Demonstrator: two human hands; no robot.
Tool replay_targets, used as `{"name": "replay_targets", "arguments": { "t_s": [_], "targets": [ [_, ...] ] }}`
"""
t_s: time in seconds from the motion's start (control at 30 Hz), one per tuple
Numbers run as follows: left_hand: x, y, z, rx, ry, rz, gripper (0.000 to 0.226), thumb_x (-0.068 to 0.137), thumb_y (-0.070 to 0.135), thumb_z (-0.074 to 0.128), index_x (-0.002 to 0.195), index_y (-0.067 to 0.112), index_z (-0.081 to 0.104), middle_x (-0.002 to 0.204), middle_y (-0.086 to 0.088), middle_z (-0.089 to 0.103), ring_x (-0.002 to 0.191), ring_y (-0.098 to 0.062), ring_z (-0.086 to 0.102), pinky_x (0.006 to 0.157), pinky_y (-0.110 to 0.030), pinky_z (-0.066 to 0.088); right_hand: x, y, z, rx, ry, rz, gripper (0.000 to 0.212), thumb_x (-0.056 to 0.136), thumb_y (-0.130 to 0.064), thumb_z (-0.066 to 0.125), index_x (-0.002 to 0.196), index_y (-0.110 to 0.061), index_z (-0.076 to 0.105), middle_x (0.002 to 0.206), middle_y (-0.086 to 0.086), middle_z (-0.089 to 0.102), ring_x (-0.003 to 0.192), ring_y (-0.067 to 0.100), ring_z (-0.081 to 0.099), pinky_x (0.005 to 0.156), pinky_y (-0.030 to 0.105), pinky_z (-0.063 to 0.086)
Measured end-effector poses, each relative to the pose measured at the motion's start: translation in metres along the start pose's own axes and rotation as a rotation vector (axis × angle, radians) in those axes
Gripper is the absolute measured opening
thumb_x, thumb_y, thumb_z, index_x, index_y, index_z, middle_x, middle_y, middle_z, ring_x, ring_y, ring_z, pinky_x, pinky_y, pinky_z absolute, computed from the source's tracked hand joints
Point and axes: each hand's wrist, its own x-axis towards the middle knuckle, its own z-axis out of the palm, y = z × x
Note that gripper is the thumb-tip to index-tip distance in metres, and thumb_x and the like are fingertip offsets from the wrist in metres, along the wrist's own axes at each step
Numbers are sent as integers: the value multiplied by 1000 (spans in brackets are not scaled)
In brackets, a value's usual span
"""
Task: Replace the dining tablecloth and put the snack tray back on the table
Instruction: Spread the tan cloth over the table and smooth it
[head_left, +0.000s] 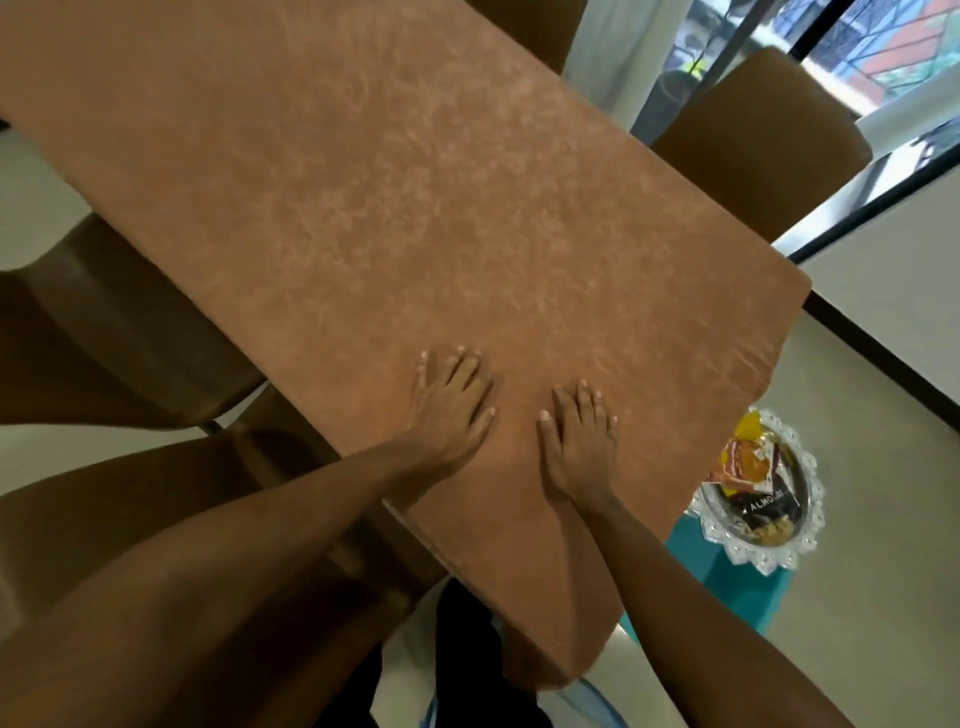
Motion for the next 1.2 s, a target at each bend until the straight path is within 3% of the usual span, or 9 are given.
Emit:
{"name": "replay_targets", "arguments": {
  "t_s": [0.13,0.33,0.53,0.7,0.9,1.2],
  "targets": [
    [60,29,16,7,-25,7,55,94,50,38,142,26,50,159,-1,34,149,-25,22,118,-63,5,48,65,-19,11,91,73,49,106,-47,36,151,-29,42,166,4,24,154,26,15,124,52,9],
    [181,113,49,46,-123,51,64,94,62,29,151,34,32,164,2,20,152,-25,8,115,-64,-3,111,176,-57,-82,157,303,59,104,-54,30,154,-24,36,164,12,27,151,32,22,121,54,18],
    [279,162,69,90,-206,23,73,90,73,16,155,39,18,167,1,7,153,-27,1,109,-68,-11,196,193,-72,-50,143,183,64,101,-63,26,155,-29,31,168,2,17,155,23,7,123,53,1],
    [355,199,84,108,-228,66,72,89,75,11,154,45,7,167,2,0,153,-28,-4,109,-70,-12,256,242,-89,8,216,289,68,98,-69,27,156,-35,26,169,4,12,155,26,5,123,55,-1],
    [384,247,105,141,-199,96,69,90,76,4,154,49,-1,167,4,-5,152,-31,-9,108,-70,-13,283,301,-104,141,244,447,71,96,-72,26,157,-36,19,170,1,4,155,29,1,120,63,3],
    [411,263,114,161,-150,106,69,89,77,3,153,51,-6,167,6,-8,152,-31,-10,108,-73,-11,311,328,-112,241,260,453,75,99,-69,20,161,-31,4,170,-4,-4,156,26,3,121,58,6]
  ]
}}
